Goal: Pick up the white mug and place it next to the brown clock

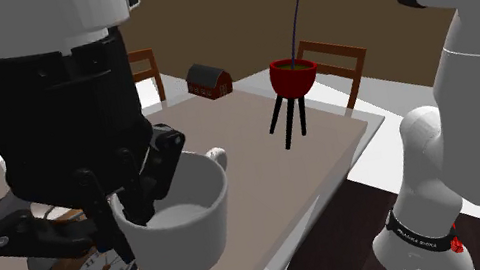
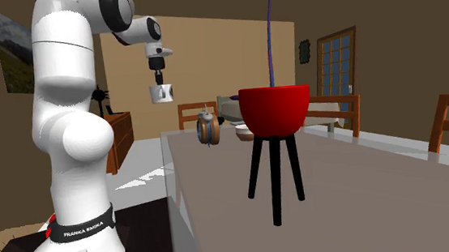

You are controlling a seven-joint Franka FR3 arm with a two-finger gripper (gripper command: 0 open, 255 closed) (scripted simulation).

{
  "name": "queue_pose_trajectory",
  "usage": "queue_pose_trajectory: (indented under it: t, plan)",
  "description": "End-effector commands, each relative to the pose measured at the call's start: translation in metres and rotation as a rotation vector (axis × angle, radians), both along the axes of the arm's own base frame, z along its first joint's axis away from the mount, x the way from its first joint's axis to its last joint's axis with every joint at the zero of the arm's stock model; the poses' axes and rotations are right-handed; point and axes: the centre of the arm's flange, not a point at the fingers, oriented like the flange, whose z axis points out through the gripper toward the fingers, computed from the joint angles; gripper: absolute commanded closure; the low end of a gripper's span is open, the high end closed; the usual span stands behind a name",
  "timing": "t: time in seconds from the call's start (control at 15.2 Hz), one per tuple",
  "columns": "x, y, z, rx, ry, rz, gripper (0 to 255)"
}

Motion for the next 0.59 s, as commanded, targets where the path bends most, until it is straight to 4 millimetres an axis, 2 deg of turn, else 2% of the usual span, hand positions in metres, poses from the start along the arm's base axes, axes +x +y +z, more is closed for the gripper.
queue_pose_trajectory:
  t: [0.0,0.53]
  plan:
    - [0.0,0.0,-0.01,0.001,0.0,0.0,255]
    - [0.0,0.0,-0.052,0.001,0.0,0.0,255]
